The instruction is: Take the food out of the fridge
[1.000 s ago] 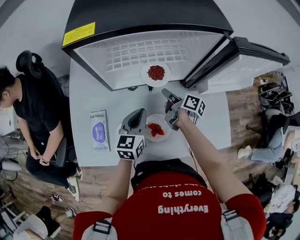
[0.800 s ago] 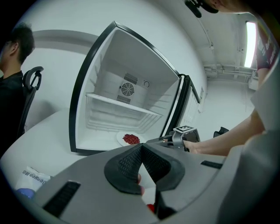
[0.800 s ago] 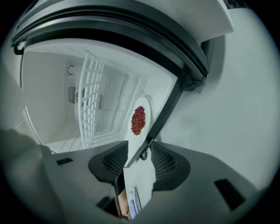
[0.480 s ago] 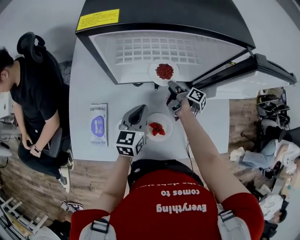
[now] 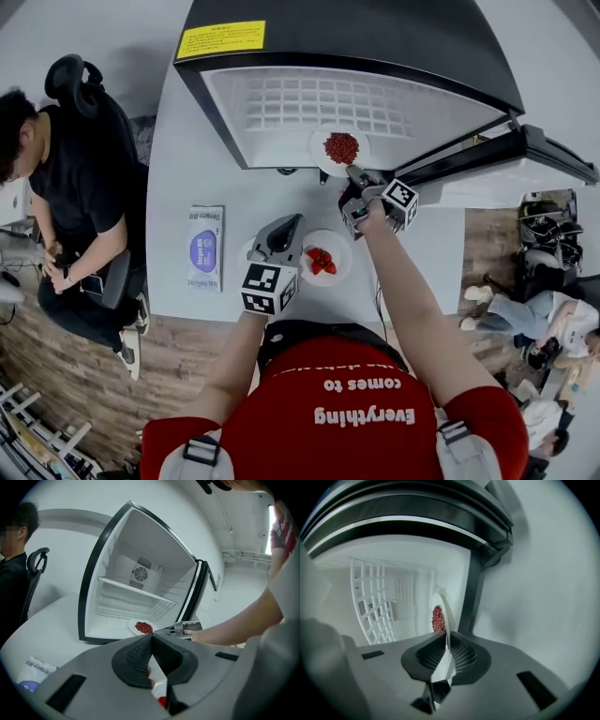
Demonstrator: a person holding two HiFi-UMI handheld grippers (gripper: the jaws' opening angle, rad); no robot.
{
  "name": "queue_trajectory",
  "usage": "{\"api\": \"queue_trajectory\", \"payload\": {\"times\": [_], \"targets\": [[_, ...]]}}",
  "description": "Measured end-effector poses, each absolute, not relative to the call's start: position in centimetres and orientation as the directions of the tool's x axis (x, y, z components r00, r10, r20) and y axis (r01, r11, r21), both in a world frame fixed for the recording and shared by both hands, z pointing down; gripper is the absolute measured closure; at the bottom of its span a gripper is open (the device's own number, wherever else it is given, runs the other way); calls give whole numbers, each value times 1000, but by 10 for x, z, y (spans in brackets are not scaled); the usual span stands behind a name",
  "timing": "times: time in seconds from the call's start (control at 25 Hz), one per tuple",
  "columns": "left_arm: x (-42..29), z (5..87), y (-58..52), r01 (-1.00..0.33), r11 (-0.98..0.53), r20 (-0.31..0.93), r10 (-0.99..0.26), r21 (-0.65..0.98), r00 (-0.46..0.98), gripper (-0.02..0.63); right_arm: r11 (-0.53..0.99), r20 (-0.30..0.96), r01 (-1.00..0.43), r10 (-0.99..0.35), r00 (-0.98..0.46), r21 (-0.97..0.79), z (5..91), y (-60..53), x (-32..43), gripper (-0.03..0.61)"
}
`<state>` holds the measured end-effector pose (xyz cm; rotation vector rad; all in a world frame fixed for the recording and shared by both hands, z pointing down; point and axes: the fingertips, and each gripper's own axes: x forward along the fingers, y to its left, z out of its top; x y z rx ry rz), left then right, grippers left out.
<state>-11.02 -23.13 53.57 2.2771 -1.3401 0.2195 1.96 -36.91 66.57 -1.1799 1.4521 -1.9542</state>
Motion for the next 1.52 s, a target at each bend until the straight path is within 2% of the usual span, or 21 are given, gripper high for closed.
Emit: {"api": "queue_trajectory", "payload": {"times": [0.24, 0.64, 1.04, 1.52], "targets": [[-103, 524, -232, -849, -431, 360, -773, 306, 523, 615, -312, 316, -110, -752, -578, -944, 654, -369, 15, 555], [-98, 504, -229, -854, -454, 344, -783, 254, 519, 615, -316, 321, -110, -759, -567, -942, 644, -357, 23, 557], [-92, 490, -207, -857, -472, 339, -787, 209, 516, 615, -240, 227, -64, -749, -622, -969, 619, -323, 22, 557], [-73, 486, -169, -861, -471, 344, -789, 194, 509, 615, -133, 151, -81, -691, -707, -988, 584, -271, 19, 555]]}}
